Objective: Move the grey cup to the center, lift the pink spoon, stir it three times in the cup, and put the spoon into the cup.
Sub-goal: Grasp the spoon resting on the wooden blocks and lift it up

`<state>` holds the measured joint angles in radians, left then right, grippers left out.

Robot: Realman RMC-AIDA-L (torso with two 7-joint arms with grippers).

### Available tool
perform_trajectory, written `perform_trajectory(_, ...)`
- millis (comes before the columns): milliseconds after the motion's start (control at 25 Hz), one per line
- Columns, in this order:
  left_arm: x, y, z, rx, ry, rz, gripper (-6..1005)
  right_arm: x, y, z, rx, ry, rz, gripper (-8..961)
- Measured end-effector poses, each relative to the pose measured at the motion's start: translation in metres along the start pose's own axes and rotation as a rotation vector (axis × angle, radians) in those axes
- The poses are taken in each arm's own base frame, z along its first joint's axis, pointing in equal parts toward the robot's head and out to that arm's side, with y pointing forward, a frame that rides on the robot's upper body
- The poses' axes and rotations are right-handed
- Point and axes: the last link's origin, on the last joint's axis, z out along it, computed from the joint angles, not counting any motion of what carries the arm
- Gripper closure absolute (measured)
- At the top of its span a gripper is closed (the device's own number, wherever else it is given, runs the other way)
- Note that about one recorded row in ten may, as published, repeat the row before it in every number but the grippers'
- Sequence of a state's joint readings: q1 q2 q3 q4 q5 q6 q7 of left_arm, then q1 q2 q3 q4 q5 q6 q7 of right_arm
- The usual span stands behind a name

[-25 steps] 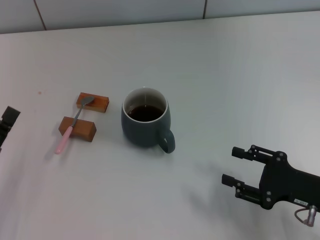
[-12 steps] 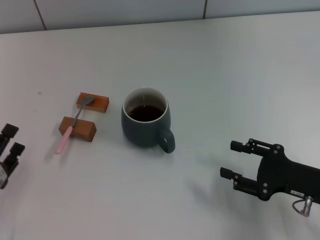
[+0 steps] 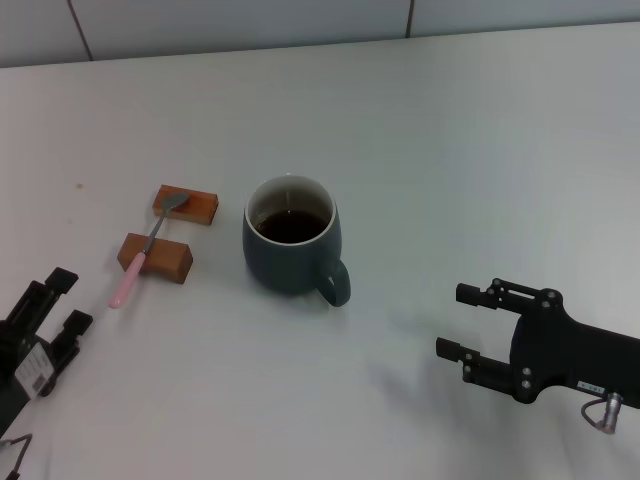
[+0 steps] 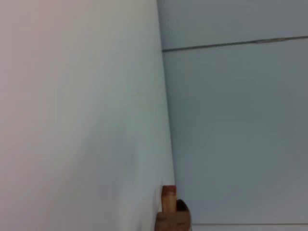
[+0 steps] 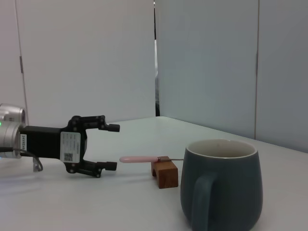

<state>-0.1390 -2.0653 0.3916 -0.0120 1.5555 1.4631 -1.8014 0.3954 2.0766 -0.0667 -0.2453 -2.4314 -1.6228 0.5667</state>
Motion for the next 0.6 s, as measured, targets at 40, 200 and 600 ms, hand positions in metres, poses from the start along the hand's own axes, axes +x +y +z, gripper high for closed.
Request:
perform_trajectory(40, -0.001, 0.0, 0.002, 0.005, -0.009, -0.016, 170, 0.0, 0.0, 0.0, 0.0, 0.0, 0.0, 295)
perform_trajectory(200, -0.004, 0.002, 0.009, 0.0, -0.043, -0.055, 170, 0.0, 0.0, 0.0, -0.001, -0.001, 0.004, 295)
perform_trajectory(600, -0.01, 0.006, 0.021, -0.014, -0.077, -0.094, 170, 0.0, 0.0, -0.001, 0.001, 0.002, 0.002, 294)
